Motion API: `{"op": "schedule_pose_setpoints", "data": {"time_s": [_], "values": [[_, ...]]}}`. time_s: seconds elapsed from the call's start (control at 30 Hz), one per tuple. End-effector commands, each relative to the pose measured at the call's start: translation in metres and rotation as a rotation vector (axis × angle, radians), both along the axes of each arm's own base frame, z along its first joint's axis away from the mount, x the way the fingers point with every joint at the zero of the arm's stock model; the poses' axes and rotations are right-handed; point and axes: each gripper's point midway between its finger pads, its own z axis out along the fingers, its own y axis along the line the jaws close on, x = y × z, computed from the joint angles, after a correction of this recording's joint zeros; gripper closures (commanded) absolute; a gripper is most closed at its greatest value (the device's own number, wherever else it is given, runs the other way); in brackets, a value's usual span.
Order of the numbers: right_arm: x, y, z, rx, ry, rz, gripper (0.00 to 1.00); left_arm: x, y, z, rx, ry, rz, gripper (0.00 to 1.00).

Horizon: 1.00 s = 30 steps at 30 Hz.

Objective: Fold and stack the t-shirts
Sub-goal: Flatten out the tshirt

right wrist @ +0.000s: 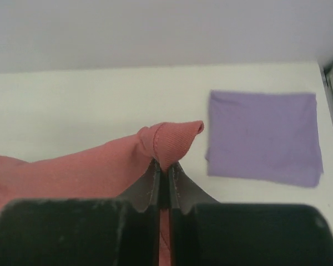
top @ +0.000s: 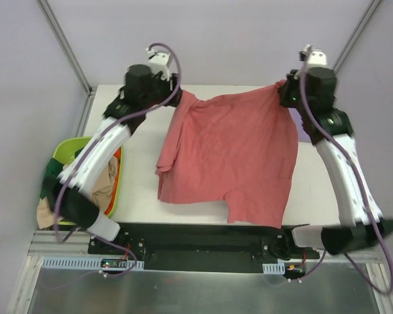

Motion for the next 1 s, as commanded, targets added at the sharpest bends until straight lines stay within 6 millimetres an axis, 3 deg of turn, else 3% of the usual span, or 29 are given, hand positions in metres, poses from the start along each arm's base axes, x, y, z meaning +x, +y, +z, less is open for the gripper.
{"op": "schedule_pose_setpoints", "data": {"time_s": [0.0,0.03,0.07,0.1,0.13,0.17,0.2,0.33,0.47,0.63,0.67,0.8,0.97], "values": [[0.078,-0.034,-0.126,-0.101,0.316,-0.202,0.88,0.100,0.012,-0.135,0.101,0.330,0.133,0.21],[0.094,-0.036,-0.145,-0.128,0.359,-0.211,0.70,0.111,0.012,-0.150,0.091,0.427,0.156,0.09],[0.099,-0.042,-0.161,-0.160,0.418,-0.240,0.41,0.120,0.011,-0.147,0.069,0.473,0.147,0.01],[0.107,-0.044,-0.178,-0.196,0.481,-0.249,0.30,0.124,0.009,-0.151,0.056,0.516,0.141,0.01],[0.110,-0.047,-0.182,-0.216,0.507,-0.270,0.20,0.128,0.009,-0.147,0.044,0.515,0.146,0.01],[0.112,-0.049,-0.179,-0.227,0.510,-0.281,0.16,0.128,0.012,-0.147,0.049,0.513,0.159,0.01],[0.111,-0.051,-0.180,-0.237,0.511,-0.290,0.01,0.125,0.015,-0.145,0.048,0.513,0.177,0.01],[0.089,-0.051,-0.187,-0.209,0.512,-0.284,0.04,0.094,0.028,-0.144,0.037,0.545,0.222,0.01],[0.046,-0.044,-0.206,-0.141,0.542,-0.244,0.04,0.037,0.058,-0.155,0.014,0.599,0.363,0.01],[-0.007,-0.025,-0.227,-0.023,0.558,-0.123,0.04,-0.045,0.083,-0.195,-0.040,0.711,0.465,0.01],[-0.018,-0.016,-0.235,0.006,0.574,-0.068,0.04,-0.060,0.085,-0.205,-0.055,0.740,0.478,0.01],[-0.064,0.056,-0.252,0.216,0.624,0.251,0.04,-0.106,0.081,-0.232,-0.116,0.836,0.449,0.01],[-0.108,0.140,-0.269,0.093,0.700,0.524,0.04,-0.134,0.080,-0.246,-0.154,0.875,0.448,0.01]]}}
